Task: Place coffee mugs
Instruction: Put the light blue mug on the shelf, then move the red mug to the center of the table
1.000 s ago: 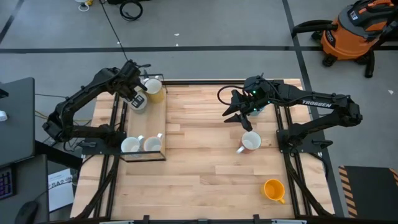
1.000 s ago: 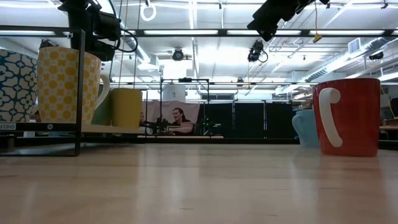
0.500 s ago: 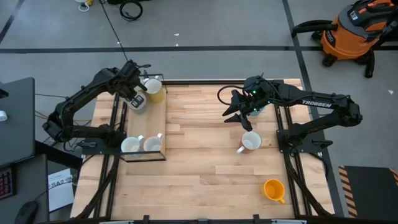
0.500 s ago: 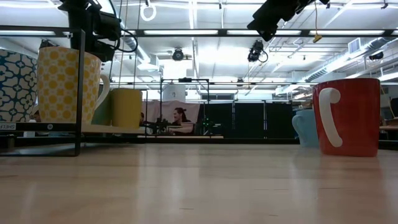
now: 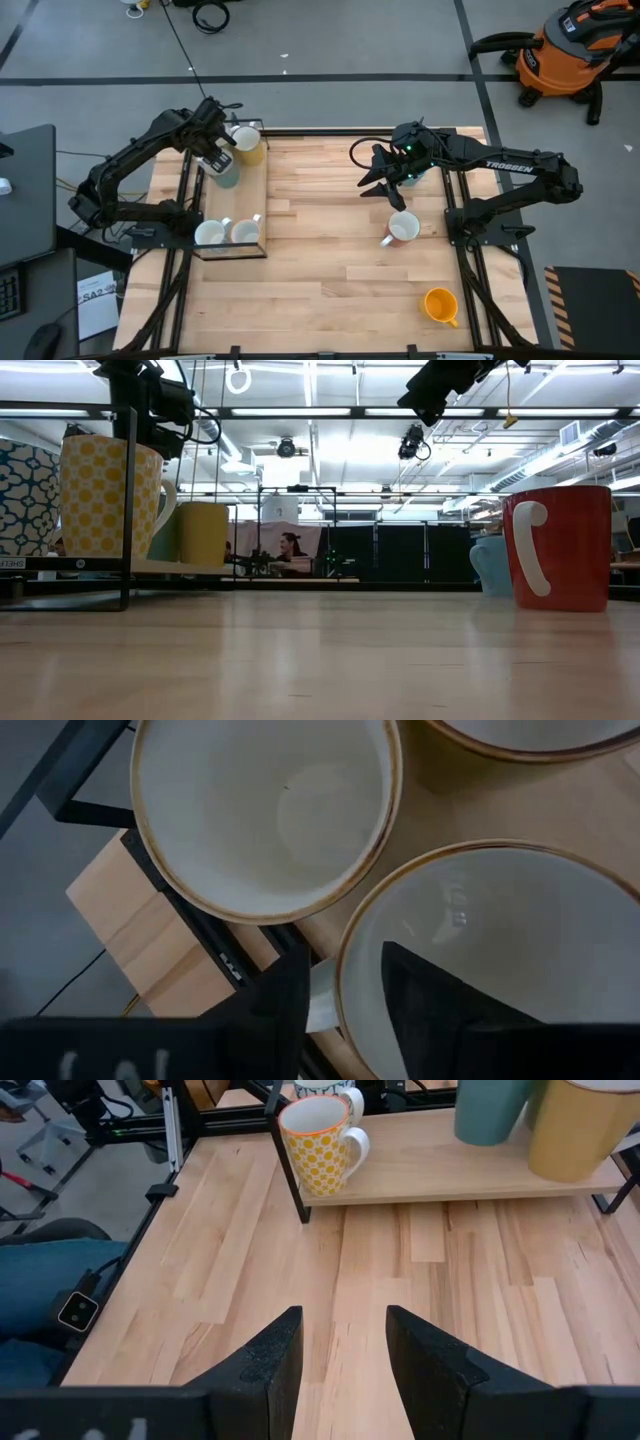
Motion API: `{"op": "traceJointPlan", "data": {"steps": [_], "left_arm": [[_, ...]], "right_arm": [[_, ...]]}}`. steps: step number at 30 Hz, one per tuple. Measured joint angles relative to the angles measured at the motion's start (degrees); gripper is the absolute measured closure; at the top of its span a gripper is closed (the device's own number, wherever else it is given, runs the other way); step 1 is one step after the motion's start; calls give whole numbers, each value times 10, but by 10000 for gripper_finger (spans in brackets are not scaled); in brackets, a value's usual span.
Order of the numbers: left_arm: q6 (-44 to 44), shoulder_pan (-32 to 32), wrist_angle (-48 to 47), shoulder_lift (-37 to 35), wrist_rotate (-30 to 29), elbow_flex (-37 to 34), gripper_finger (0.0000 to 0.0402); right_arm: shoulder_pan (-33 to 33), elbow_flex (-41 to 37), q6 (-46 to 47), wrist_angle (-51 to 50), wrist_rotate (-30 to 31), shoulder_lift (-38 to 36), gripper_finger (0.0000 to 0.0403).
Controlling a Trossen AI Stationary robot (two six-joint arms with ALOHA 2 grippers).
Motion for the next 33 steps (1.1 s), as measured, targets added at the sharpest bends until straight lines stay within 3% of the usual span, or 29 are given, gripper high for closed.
{"op": "traceJointPlan", "data": {"steps": [11, 18, 27, 33], "left_arm": [[-3, 0, -3, 0, 0, 4, 255], [-3, 0, -53, 0, 7, 72, 255], [-49, -31, -56, 0, 160, 133, 255], [-79, -103, -10, 0, 193, 133, 255]], "right_arm": [[0, 0, 0, 0, 0, 0, 252], [0, 0, 0, 0, 0, 0, 252], [0, 0, 0, 0, 0, 0, 252], [0, 0, 0, -8, -1, 0, 252]]}}
